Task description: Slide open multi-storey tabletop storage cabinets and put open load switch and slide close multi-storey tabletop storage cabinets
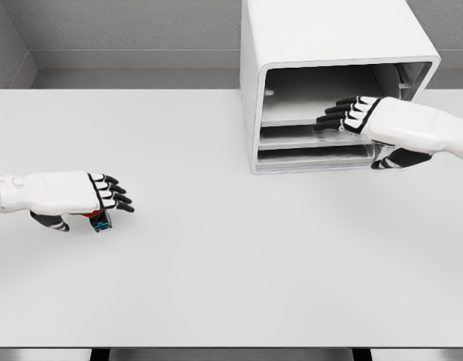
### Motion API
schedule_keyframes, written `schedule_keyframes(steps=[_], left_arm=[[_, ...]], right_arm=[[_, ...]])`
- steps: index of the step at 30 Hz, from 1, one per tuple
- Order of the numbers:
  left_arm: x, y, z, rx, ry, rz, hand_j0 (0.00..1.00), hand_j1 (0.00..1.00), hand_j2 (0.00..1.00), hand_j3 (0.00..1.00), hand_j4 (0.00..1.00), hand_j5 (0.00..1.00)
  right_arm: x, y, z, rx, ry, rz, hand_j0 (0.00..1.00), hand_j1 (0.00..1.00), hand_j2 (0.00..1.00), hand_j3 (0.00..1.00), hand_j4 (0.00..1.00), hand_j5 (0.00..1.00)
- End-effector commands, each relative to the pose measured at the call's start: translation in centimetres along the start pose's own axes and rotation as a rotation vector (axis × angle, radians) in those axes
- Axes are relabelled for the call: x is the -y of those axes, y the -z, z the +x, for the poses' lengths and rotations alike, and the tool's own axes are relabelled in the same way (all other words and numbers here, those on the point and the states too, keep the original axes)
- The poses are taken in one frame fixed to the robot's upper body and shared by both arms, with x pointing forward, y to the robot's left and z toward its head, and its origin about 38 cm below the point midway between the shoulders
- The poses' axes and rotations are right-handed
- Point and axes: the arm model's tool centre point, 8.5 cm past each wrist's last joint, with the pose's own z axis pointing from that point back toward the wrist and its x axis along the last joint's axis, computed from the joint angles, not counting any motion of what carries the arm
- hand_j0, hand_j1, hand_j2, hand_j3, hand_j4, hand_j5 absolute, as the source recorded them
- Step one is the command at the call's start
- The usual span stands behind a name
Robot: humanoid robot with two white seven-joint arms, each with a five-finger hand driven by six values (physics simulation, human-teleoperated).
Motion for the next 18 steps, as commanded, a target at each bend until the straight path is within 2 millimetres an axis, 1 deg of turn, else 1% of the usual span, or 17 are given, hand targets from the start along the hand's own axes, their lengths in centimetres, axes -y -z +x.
schedule_keyframes(steps=[1, 2, 3, 5, 7, 8, 10, 13, 14, 15, 17, 18], left_arm=[[0.2, 0.1, 0.0, 0.000, 0.002, -0.006, 1.00, 1.00, 1.00, 1.00, 1.00, 1.00], [0.2, 0.1, 0.0, 0.000, 0.003, -0.007, 1.00, 1.00, 1.00, 1.00, 1.00, 1.00], [0.2, 0.1, 0.0, -0.001, 0.004, -0.008, 0.97, 0.97, 0.97, 0.97, 0.97, 0.97], [0.1, 0.0, 0.0, -0.001, 0.004, -0.006, 0.86, 0.86, 0.86, 0.86, 0.86, 0.86], [0.1, 0.1, 0.0, -0.001, 0.005, -0.007, 0.86, 0.86, 0.86, 0.86, 0.86, 0.86], [0.2, 0.1, 0.0, -0.001, 0.005, -0.008, 0.86, 0.86, 0.86, 0.86, 0.86, 0.86], [0.2, 0.4, 0.1, 0.002, 0.014, -0.011, 0.85, 0.85, 0.85, 0.85, 0.85, 0.85], [0.3, 0.4, 0.0, -0.003, 0.024, -0.020, 0.83, 0.83, 0.83, 0.83, 0.83, 0.83], [0.2, 0.6, 0.0, -0.001, 0.025, -0.018, 0.81, 0.81, 0.81, 0.81, 0.81, 0.81], [0.2, 0.7, 0.0, 0.001, 0.025, -0.017, 0.77, 0.77, 0.77, 0.77, 0.77, 0.77], [0.1, 0.8, 0.0, 0.002, 0.027, -0.015, 0.73, 0.73, 0.73, 0.73, 0.73, 0.73], [0.1, 0.7, 0.0, 0.001, 0.028, -0.014, 0.73, 0.73, 0.73, 0.73, 0.73, 0.73]], right_arm=[[-2.3, 1.4, -0.3, 0.017, 0.064, 0.030, 1.00, 1.00, 1.00, 1.00, 1.00, 1.00], [-2.5, 1.7, -0.4, 0.019, 0.070, 0.037, 1.00, 1.00, 1.00, 1.00, 1.00, 1.00], [-2.8, 1.9, -0.6, 0.014, 0.078, 0.041, 1.00, 1.00, 1.00, 1.00, 1.00, 1.00], [-2.7, 2.1, -1.1, 0.006, 0.081, 0.032, 1.00, 1.00, 1.00, 1.00, 1.00, 1.00], [-3.0, 2.1, -2.0, -0.016, 0.100, 0.037, 1.00, 1.00, 1.00, 1.00, 1.00, 1.00], [-2.7, 1.9, -2.4, -0.026, 0.099, 0.032, 1.00, 1.00, 1.00, 1.00, 1.00, 1.00], [-2.8, 2.4, -3.0, -0.032, 0.117, 0.020, 1.00, 1.00, 1.00, 1.00, 1.00, 1.00], [-3.8, 2.2, -4.4, -0.074, 0.143, 0.042, 1.00, 1.00, 1.00, 1.00, 1.00, 1.00], [-3.8, 2.0, -4.9, -0.088, 0.148, 0.046, 1.00, 1.00, 1.00, 1.00, 1.00, 1.00], [-3.7, 1.9, -5.3, -0.099, 0.151, 0.044, 1.00, 1.00, 1.00, 1.00, 1.00, 1.00], [-3.8, 2.6, -6.3, -0.116, 0.162, 0.048, 1.00, 1.00, 1.00, 1.00, 1.00, 1.00], [-3.7, 2.8, -6.5, -0.118, 0.161, 0.058, 1.00, 1.00, 1.00, 1.00, 1.00, 1.00]])
